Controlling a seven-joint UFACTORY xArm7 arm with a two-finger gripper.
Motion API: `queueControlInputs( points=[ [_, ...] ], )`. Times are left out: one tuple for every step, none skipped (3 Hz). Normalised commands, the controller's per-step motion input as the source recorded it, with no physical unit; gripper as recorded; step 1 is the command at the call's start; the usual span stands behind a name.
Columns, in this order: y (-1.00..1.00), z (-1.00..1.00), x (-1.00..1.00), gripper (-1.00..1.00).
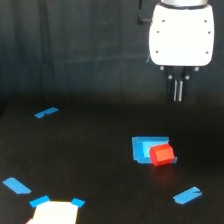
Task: Pick up the red object from the table
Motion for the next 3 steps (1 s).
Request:
queueControlInputs(
  points=[
    [-1.0, 0.34, -0.19, 0.9],
    [-0.85, 0.38, -0.1, 1.0],
    [-1.0, 1.0, 1.0, -1.0]
  ],
)
